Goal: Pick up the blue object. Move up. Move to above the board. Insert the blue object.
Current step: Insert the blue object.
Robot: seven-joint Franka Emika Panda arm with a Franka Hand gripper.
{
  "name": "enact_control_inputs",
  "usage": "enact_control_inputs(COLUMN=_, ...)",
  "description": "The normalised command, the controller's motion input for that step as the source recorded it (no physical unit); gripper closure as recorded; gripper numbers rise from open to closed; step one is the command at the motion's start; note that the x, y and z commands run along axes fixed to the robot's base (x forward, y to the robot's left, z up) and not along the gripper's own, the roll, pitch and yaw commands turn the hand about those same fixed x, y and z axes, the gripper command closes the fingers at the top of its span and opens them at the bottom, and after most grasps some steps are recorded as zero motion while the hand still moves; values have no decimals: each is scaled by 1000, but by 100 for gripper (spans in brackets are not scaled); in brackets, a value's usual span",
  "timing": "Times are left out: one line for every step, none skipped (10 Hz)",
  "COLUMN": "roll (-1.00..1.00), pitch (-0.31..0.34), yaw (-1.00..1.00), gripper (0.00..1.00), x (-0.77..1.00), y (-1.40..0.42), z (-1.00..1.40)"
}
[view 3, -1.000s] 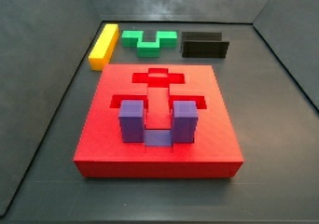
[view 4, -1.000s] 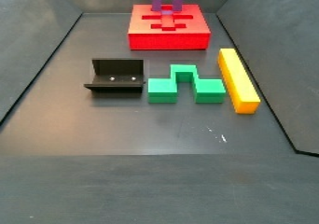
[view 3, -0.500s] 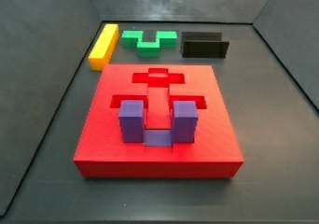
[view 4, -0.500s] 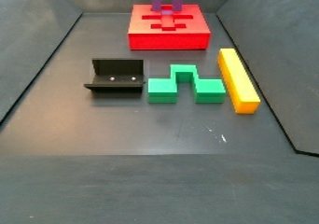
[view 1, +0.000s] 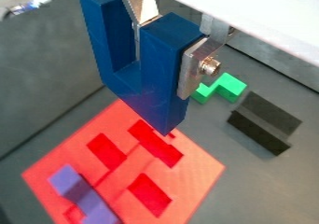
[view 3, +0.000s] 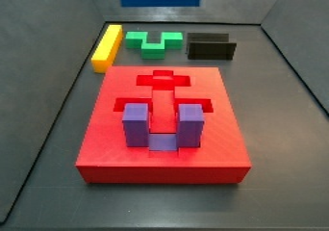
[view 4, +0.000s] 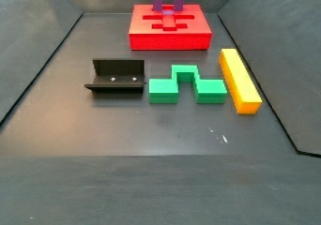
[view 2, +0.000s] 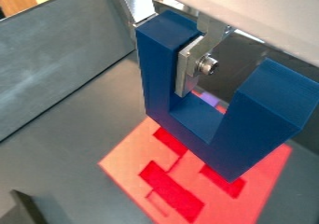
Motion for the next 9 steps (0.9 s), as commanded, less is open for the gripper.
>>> enact_control_inputs(roll=229, pitch=-60, yaw=86, gripper=100, x=717, y=177, z=-403)
enact_control_inputs(roll=304, pitch=0, yaw=177, gripper=100, x=369, y=37, z=-609)
enact_control_inputs(roll=320, pitch=0, yaw=191, gripper=100, x=114, y=66, z=-620)
enact_control_inputs(roll=264, pitch=0, yaw=180, gripper=100, x=0, y=91, z=-691)
enact_control_inputs(roll=204, pitch=-3, yaw=174, gripper=100, x=0, y=123, z=-666)
enact_control_inputs(roll=100, pitch=-4, yaw=217, gripper=100, x=100, y=180, z=-589)
enact_control_inputs(roll=14, pitch=-9, yaw=234, gripper=100, x=154, y=177, z=-540)
enact_control_inputs(roll=16, pitch=-4, yaw=237, gripper=100, x=154, y=140, z=-523)
enact_control_inputs(roll=-20, pitch=0, yaw=89, gripper=100, x=0, y=60, z=-437)
